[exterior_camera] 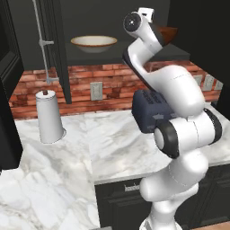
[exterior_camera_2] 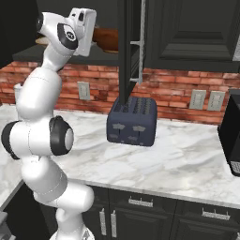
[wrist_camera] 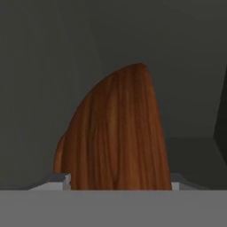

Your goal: Pick up the bowls from the cabinet and place each bowl in front of a stool on the dining counter.

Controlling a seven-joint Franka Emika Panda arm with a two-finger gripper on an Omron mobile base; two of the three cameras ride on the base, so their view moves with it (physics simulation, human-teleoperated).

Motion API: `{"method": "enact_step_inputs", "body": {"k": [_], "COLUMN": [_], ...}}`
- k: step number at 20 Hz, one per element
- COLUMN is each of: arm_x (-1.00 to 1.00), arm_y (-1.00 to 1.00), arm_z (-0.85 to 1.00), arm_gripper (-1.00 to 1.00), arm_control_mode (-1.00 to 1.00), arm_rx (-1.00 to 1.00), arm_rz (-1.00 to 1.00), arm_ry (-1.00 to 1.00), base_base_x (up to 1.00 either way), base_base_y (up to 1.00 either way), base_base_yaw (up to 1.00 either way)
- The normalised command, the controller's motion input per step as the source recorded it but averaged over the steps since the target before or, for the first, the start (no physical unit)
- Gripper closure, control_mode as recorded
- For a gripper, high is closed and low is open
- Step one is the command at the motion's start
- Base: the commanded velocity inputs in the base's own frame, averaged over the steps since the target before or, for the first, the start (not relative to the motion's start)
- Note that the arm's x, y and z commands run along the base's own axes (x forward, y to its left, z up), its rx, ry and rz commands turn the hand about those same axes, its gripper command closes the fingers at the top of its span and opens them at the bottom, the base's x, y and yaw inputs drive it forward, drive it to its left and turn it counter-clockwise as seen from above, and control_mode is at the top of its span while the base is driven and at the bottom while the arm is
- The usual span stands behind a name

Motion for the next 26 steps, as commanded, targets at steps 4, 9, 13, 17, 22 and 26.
{"method": "enact_step_inputs", "body": {"k": [4,9,13,17,22,26], "arm_x": [-0.94,-0.95,-0.92,-0.98,-0.94,-0.89], "arm_y": [0.05,0.06,0.05,0.02,0.14,0.36], "arm_z": [-0.01,-0.09,-0.13,-0.11,0.00,0.00], "arm_gripper": [1.00,1.00,1.00,1.00,1.00,1.00], "arm_control_mode": [-1.00,-1.00,-1.00,-1.00,-1.00,-1.00], "arm_rx": [0.00,0.00,0.00,0.00,0.00,-0.03], "arm_rz": [0.00,0.07,0.08,0.08,0.12,0.13], "arm_ry": [-0.01,-0.11,-0.12,-0.13,-0.08,0.00], "base_base_x": [0.00,0.00,0.00,0.00,0.00,0.00], "base_base_y": [0.00,0.00,0.00,0.00,0.00,0.00], "base_base_yaw": [0.00,0.00,0.00,0.00,0.00,0.00]}}
